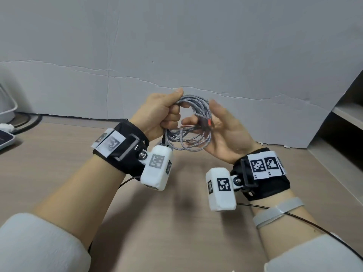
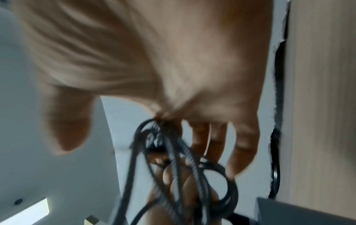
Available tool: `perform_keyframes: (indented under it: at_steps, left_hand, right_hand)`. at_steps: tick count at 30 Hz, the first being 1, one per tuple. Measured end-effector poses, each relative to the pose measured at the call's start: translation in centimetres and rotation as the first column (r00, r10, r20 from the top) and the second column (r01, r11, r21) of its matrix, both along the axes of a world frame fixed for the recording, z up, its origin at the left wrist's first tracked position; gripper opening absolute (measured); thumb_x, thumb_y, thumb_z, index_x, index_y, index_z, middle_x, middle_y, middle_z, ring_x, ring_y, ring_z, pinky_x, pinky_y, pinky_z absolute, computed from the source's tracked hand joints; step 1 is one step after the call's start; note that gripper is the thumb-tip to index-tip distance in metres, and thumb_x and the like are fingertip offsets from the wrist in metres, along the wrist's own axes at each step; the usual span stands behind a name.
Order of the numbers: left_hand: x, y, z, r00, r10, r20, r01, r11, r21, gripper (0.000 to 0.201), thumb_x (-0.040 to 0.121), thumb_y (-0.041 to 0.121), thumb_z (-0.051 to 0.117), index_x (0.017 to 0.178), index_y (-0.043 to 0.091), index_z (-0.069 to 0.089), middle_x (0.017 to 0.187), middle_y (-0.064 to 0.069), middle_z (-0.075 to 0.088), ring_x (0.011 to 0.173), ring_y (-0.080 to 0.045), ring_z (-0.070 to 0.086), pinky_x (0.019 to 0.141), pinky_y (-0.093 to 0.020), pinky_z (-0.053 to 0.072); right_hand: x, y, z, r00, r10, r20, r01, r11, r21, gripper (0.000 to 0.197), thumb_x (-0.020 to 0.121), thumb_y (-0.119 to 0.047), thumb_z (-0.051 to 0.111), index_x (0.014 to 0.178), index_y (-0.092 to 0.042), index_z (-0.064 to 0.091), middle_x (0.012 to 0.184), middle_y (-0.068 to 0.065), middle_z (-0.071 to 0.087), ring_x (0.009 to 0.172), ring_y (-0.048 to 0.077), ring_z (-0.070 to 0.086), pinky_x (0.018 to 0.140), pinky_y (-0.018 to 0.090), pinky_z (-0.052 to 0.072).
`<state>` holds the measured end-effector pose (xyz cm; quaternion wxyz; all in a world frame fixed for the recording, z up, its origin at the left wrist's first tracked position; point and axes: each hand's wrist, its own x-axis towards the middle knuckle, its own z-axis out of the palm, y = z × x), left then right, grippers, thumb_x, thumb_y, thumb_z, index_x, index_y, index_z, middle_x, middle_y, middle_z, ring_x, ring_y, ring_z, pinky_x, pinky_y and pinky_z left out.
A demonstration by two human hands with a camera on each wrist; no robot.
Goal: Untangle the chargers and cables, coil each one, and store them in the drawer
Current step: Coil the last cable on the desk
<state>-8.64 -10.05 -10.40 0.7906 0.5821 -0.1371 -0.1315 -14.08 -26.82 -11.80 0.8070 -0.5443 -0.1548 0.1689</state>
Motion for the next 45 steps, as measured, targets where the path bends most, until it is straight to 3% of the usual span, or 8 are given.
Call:
perform_keyframes:
  at_steps: [6, 9, 14, 17, 28, 34, 40, 45]
  left_hand:
    - [-0.3, 0.5, 0.7, 0.990, -0.002, 0.143, -0.004, 0.999, 0.044, 0.042, 0.105, 0.030, 0.051, 0.065, 0.020, 0.043, 0.057, 0.005, 0.017, 0.045, -0.007, 0.013, 0.037, -0.016, 0.016]
    - [-0.5, 1.2, 1.4, 0.974, 0.011, 0.225, -0.029, 0.997, 0.075, 0.051, 0.105, 0.030, 0.051, 0.054, 0.023, 0.050, 0.062, 0.002, 0.012, 0.050, -0.011, 0.009, 0.040, -0.017, 0.014]
    - [-1.2, 1.2, 1.8, 0.922, 0.067, 0.382, -0.141, 0.975, 0.169, 0.060, 0.105, 0.029, 0.052, 0.046, 0.020, 0.055, 0.050, 0.009, 0.025, 0.046, -0.011, 0.016, 0.042, -0.022, 0.014]
    - [-1.4, 0.4, 1.3, 0.840, 0.093, 0.535, -0.270, 0.926, 0.263, 0.051, 0.104, 0.034, 0.054, 0.058, 0.017, 0.040, 0.049, 0.007, 0.030, 0.044, -0.015, 0.018, 0.044, -0.024, 0.017]
    - [0.8, 0.9, -0.6, 0.765, 0.257, 0.590, -0.430, 0.887, 0.171, 0.058, 0.101, 0.043, 0.053, 0.045, 0.030, 0.048, 0.043, 0.013, 0.032, 0.040, -0.011, 0.023, 0.047, -0.026, 0.020]
    - [1.2, 1.6, -0.9, 0.824, 0.322, 0.467, -0.374, 0.927, 0.021, 0.059, 0.100, 0.041, 0.057, 0.049, 0.025, 0.033, 0.047, 0.011, 0.029, 0.041, -0.013, 0.019, 0.044, -0.022, 0.018]
    - [-0.8, 0.9, 3.4, 0.965, 0.082, 0.251, -0.041, 0.986, -0.164, 0.047, 0.104, 0.033, 0.052, 0.074, 0.025, 0.018, 0.059, 0.002, 0.013, 0.043, -0.008, 0.013, 0.037, -0.015, 0.016]
    - [-2.5, -0.8, 6.8, 0.966, -0.200, 0.163, 0.235, 0.943, -0.236, 0.041, 0.107, 0.037, 0.041, 0.069, 0.025, 0.030, 0.054, 0.010, 0.016, 0.041, -0.002, 0.012, 0.031, -0.013, 0.015]
  right_hand:
    - [0.1, 2.0, 0.0, 0.947, -0.319, 0.039, 0.322, 0.943, -0.083, 0.008, 0.092, -0.005, 0.066, 0.097, -0.001, 0.062, 0.084, 0.012, 0.066, 0.072, 0.021, 0.067, 0.066, 0.030, 0.058]
    - [0.0, 1.8, 0.3, 0.869, -0.492, 0.049, 0.493, 0.856, -0.156, 0.033, 0.083, -0.005, 0.079, 0.107, -0.004, 0.056, 0.097, 0.013, 0.066, 0.073, 0.023, 0.070, 0.061, 0.034, 0.059]
    - [-1.1, 1.5, 1.3, 0.666, -0.512, 0.542, 0.713, 0.226, -0.664, 0.064, 0.070, -0.059, 0.083, 0.082, 0.001, 0.064, 0.067, 0.017, 0.070, 0.053, 0.022, 0.061, 0.059, 0.043, 0.055]
    - [-1.6, 1.9, 1.6, 0.716, -0.405, 0.569, 0.662, 0.134, -0.738, 0.058, 0.084, -0.059, 0.067, 0.076, -0.002, 0.065, 0.052, 0.007, 0.067, 0.044, 0.018, 0.064, 0.066, 0.043, 0.060]
    - [-2.3, 1.7, 1.4, 0.975, -0.175, 0.135, 0.220, 0.815, -0.536, 0.041, 0.107, -0.024, 0.045, 0.069, -0.009, 0.050, 0.059, 0.010, 0.061, 0.046, 0.022, 0.061, 0.042, 0.022, 0.044]
    - [-2.8, 1.2, -0.6, 0.989, -0.038, 0.141, 0.108, 0.836, -0.537, 0.042, 0.106, -0.034, 0.044, 0.070, -0.012, 0.049, 0.058, 0.007, 0.050, 0.045, 0.020, 0.049, 0.039, 0.023, 0.033]
    - [-2.5, -0.7, -0.2, 0.900, -0.240, 0.364, 0.414, 0.735, -0.537, 0.037, 0.097, -0.037, 0.060, 0.075, -0.007, 0.068, 0.064, 0.010, 0.063, 0.063, 0.023, 0.063, 0.045, 0.027, 0.044]
    - [-2.5, -0.7, 0.4, 0.825, -0.424, 0.374, 0.516, 0.835, -0.193, 0.055, 0.073, -0.048, 0.071, 0.103, -0.003, 0.069, 0.097, 0.012, 0.071, 0.090, 0.025, 0.067, 0.080, 0.040, 0.059]
